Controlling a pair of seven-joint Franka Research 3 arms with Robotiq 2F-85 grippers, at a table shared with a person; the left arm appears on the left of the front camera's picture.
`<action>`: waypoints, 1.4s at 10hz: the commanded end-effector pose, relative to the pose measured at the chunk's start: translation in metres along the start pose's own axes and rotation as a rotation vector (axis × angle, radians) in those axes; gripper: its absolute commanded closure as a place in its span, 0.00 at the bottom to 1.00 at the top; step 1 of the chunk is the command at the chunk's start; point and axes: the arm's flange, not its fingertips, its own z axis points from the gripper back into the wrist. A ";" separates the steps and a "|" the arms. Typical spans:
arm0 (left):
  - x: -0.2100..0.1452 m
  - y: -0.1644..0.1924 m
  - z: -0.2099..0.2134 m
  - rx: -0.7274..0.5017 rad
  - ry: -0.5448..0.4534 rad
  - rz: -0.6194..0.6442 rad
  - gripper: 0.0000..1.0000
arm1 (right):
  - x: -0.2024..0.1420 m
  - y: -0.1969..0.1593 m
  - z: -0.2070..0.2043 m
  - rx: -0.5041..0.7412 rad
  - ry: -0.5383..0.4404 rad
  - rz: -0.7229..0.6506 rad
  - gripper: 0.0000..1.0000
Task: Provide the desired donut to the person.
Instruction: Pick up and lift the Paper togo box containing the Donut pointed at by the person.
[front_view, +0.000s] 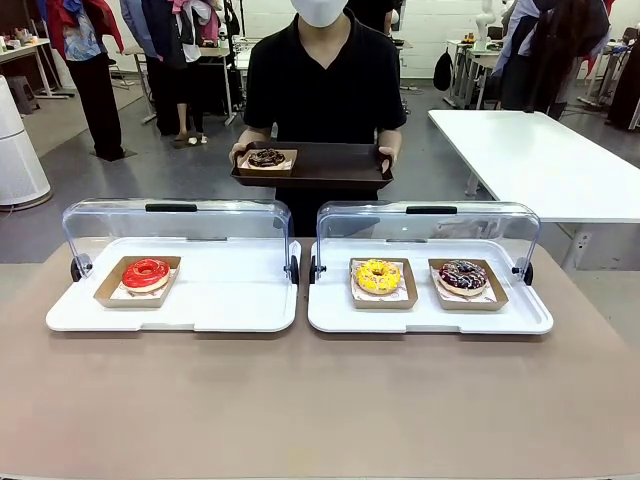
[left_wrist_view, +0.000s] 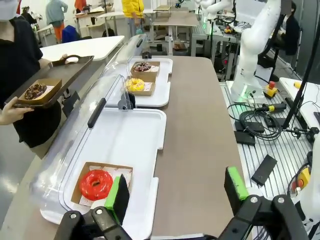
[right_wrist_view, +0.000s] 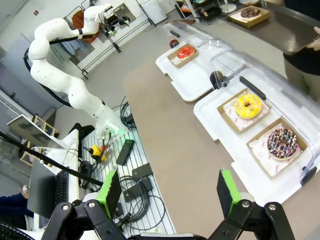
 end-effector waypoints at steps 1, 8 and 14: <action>-0.002 0.001 -0.004 0.003 0.006 0.000 0.00 | 0.001 0.000 -0.001 0.012 -0.009 0.011 0.00; -0.002 0.001 -0.004 0.003 0.006 0.000 0.00 | 0.001 0.000 -0.001 0.012 -0.009 0.011 0.00; -0.002 0.001 -0.004 0.003 0.006 0.000 0.00 | 0.001 0.000 -0.001 0.012 -0.009 0.011 0.00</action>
